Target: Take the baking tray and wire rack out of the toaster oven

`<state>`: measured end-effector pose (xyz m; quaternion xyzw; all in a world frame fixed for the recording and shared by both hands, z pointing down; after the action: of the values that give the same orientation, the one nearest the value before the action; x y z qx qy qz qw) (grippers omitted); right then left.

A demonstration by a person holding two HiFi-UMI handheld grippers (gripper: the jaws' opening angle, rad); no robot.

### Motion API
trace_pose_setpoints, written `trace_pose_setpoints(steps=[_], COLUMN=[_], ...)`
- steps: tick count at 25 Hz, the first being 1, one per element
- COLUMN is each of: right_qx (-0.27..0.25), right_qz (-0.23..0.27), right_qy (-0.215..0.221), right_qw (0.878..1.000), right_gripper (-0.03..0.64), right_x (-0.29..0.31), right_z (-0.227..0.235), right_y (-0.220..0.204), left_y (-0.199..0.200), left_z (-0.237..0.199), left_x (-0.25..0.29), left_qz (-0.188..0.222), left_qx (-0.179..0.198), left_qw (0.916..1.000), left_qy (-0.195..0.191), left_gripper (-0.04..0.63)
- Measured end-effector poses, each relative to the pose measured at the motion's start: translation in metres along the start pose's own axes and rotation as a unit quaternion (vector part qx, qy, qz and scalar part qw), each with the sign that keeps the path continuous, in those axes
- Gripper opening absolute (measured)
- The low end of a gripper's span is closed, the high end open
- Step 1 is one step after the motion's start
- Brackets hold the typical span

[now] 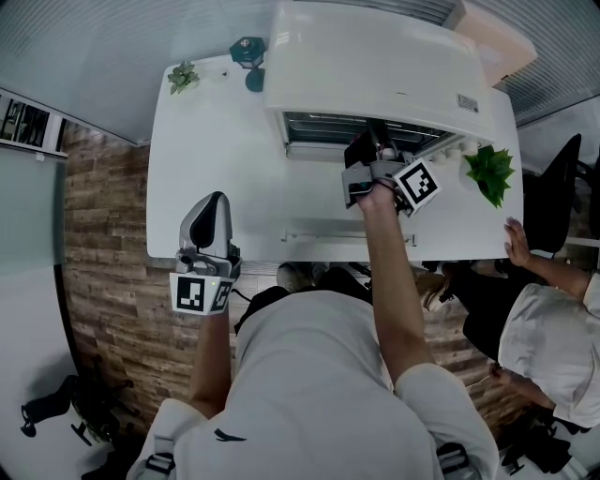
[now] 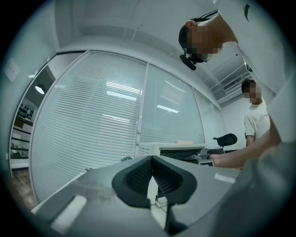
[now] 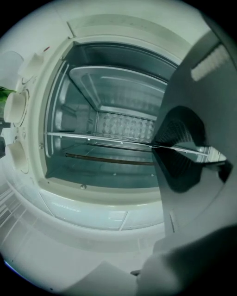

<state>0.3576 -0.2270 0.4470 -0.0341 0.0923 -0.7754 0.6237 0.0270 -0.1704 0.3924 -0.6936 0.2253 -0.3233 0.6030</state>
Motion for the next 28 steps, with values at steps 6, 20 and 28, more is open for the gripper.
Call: trace_pose_setpoints(steps=[6, 20, 28], right_qx=[0.007, 0.009, 0.016], right_qz=[-0.001, 0.003, 0.003], right_qy=[-0.002, -0.009, -0.004], right_qw=[1.0, 1.0, 1.0], right_gripper=[0.009, 0.008, 0.008], right_x=[-0.012, -0.045, -0.063], right_z=[-0.002, -0.008, -0.012], right_y=[-0.008, -0.03, -0.042], left_y=[0.0, -0.004, -0.006], left_z=[0.005, 0.011, 0.016], left_x=[-0.007, -0.037, -0.054], left_qz=[0.002, 0.009, 0.009], left_qx=[0.001, -0.002, -0.002], left_qw=[1.0, 0.9998, 0.9997], left_qy=[-0.007, -0.018, -0.023], left_gripper=[0.005, 0.005, 0.005])
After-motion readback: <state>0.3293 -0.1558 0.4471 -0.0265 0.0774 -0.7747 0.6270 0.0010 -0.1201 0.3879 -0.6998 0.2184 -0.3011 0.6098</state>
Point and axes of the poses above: the fingertips, and each gripper's own axes: x forward along the fingers, z to its right, y out of its top, the point moved 2 cm from there along -x, backward along the fingers, and after that the axes turned 15 degrees about -z, right-handed, at the moved point
